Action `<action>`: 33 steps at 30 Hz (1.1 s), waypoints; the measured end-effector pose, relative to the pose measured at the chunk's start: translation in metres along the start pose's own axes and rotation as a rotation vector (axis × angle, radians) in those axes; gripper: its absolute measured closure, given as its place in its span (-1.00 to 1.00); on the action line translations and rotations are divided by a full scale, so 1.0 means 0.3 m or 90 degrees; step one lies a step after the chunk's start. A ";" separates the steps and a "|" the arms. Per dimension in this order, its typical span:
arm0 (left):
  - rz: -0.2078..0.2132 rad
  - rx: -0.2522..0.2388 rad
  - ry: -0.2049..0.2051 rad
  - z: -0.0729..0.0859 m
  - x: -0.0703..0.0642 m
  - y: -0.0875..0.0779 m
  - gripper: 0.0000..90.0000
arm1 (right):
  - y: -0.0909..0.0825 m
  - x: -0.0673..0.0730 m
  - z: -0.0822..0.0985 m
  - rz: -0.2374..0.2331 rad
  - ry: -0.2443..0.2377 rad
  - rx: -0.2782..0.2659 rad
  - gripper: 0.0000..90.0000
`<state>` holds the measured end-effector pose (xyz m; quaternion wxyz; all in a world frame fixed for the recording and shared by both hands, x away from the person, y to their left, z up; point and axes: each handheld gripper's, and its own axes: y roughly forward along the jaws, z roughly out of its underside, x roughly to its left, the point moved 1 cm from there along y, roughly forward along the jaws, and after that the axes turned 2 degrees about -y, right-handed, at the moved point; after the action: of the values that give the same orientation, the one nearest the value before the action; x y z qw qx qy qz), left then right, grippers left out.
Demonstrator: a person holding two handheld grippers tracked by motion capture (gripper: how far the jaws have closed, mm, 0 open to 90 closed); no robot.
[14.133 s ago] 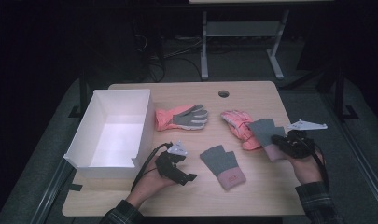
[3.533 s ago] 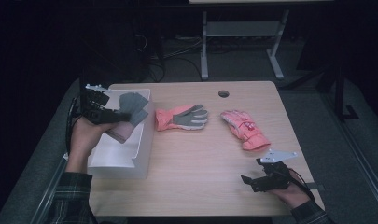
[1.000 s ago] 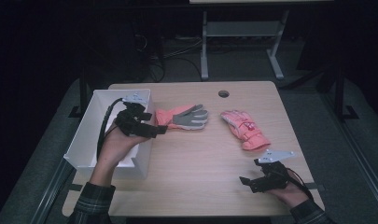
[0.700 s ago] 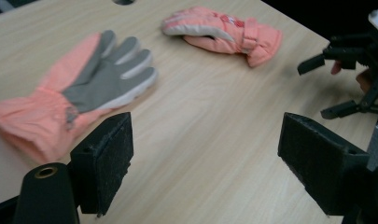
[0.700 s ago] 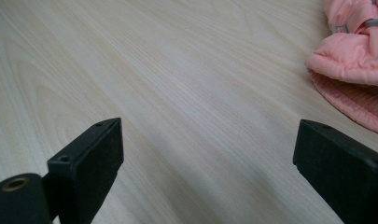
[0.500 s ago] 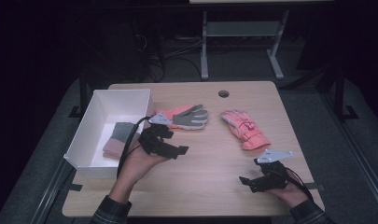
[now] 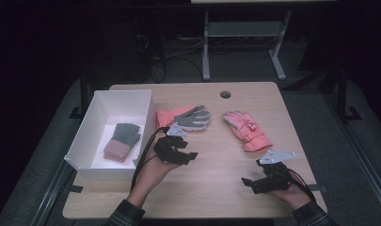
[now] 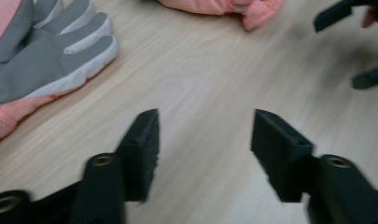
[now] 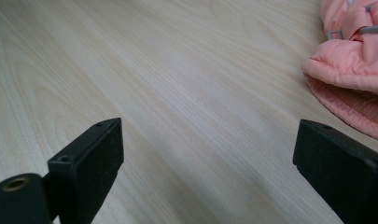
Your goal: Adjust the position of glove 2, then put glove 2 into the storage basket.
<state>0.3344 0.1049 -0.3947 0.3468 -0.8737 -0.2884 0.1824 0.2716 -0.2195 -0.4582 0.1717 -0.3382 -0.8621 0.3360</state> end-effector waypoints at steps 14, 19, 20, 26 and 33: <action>-0.076 0.033 -0.063 -0.065 0.137 0.161 0.99 | -0.012 0.007 0.007 -0.003 -0.004 -0.003 -0.82; -0.112 0.038 -0.049 -0.107 0.204 0.201 0.99 | -0.009 0.006 0.008 -0.007 -0.002 -0.002 -0.82; -0.118 0.032 -0.050 -0.117 0.217 0.209 0.99 | -0.009 0.006 0.008 -0.008 0.001 -0.001 -0.82; -0.170 0.029 -0.049 -0.170 0.309 0.245 0.99 | 0.002 0.009 0.004 -0.014 -0.010 0.004 -0.82; -0.199 0.035 -0.063 -0.179 0.376 0.302 1.00 | 0.008 0.002 0.003 -0.024 -0.009 0.000 -0.82</action>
<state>0.4830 0.0955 -0.4353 0.3802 -0.7983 -0.4325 0.1767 0.2718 -0.2182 -0.4604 0.1717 -0.3193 -0.8695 0.3354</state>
